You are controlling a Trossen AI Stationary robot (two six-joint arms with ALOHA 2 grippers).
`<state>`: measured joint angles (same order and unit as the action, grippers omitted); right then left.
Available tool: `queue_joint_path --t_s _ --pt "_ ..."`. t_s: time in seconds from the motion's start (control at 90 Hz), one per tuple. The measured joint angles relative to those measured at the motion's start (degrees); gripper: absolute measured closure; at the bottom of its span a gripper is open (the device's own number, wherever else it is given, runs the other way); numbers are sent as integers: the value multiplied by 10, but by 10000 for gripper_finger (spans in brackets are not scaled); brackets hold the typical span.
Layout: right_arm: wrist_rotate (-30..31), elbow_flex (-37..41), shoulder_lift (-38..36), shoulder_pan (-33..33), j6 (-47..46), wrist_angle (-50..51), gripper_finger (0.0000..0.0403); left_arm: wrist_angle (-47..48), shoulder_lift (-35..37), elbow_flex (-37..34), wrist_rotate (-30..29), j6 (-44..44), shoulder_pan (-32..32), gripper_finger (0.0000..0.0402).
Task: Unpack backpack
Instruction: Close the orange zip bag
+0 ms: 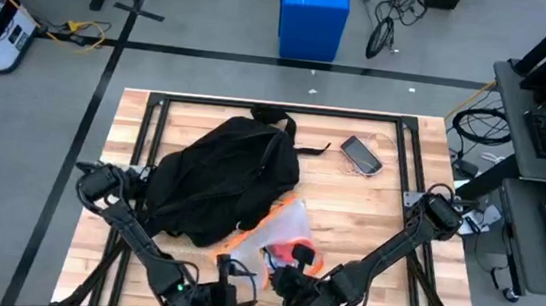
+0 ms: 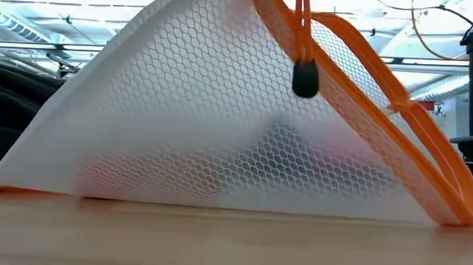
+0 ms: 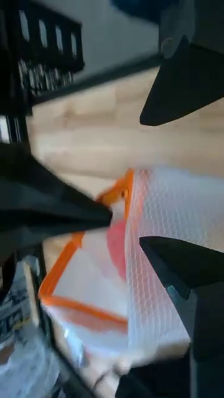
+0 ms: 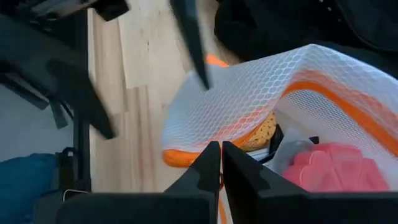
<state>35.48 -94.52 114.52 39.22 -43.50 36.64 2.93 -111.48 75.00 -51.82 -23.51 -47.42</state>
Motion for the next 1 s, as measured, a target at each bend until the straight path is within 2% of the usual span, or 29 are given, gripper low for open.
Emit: queue_joint_path --t_s 0.122,0.411,0.611,0.733,0.878,1.0 --pt "0 0 0 -4 6 0 403 -57 -14 2 33 -2 0 107" --pt "-14 0 0 -10 11 1 403 -79 -92 1 22 -1 6 107" --pt "-56 0 0 7 -5 5 403 -62 -92 0 -15 11 5 107" --pt "-60 0 0 43 -46 -6 398 -70 -87 3 2 18 1 107" --pt "-52 0 0 73 -81 -9 375 -65 -88 27 55 92 -27 107" --pt "-22 0 0 85 -99 -5 354 -62 -87 31 42 161 -51 107"
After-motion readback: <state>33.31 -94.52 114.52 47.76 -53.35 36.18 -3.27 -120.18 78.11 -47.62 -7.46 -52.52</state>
